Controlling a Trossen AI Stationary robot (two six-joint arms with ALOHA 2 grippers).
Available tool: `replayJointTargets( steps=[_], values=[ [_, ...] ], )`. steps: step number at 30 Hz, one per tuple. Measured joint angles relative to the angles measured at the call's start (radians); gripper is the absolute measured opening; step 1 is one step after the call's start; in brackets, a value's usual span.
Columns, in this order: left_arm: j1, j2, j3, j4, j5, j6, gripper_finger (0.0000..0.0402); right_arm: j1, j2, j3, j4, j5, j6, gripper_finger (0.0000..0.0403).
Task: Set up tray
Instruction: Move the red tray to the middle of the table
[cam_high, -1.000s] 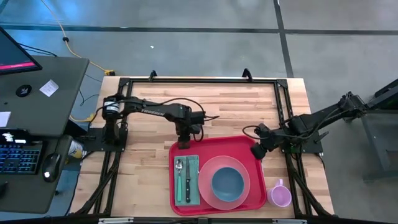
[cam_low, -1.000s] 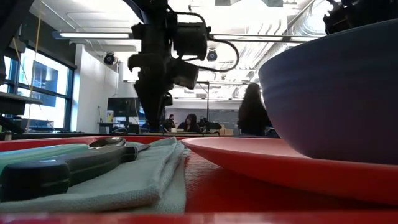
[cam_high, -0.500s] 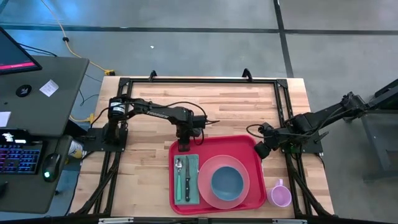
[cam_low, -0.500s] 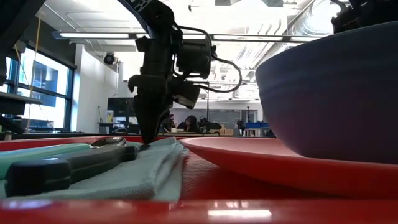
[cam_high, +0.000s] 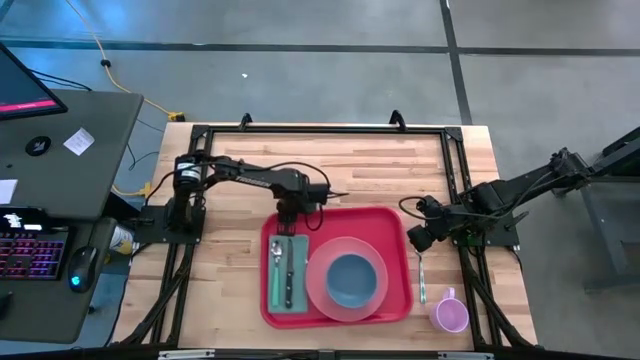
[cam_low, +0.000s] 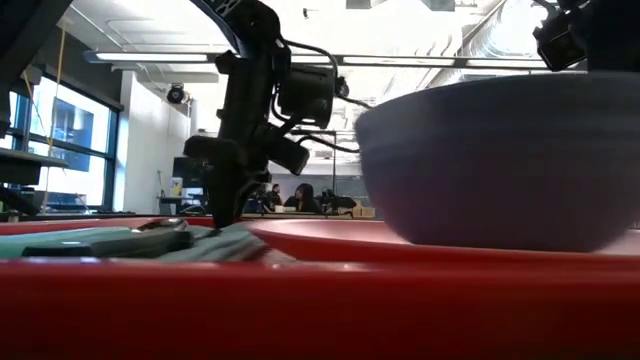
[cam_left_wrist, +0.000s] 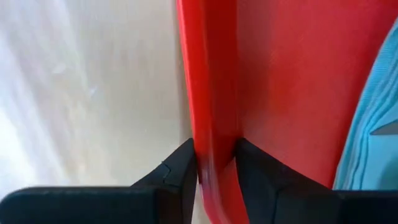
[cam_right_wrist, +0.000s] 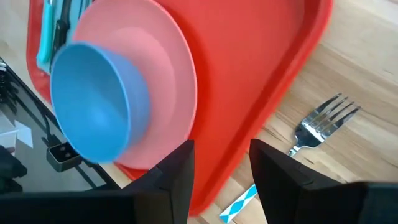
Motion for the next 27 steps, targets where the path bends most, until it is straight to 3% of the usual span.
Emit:
replayJointTargets(
  steps=[10, 20, 27],
  values=[
    [0.110, 0.004, -0.005, -0.105, -0.101, 0.053, 0.0136, 0.000, 0.000, 0.000, 0.024, 0.002, 0.008, 0.0138],
    [0.219, 0.003, -0.005, -0.080, -0.122, 0.081, 0.0136, 0.000, 0.000, 0.000, 0.035, -0.015, 0.043, 0.0138],
    [0.265, 0.003, -0.004, -0.032, -0.207, 0.160, 0.0136, 0.000, 0.000, 0.000, 0.035, -0.020, 0.047, 0.0138]
  ],
)
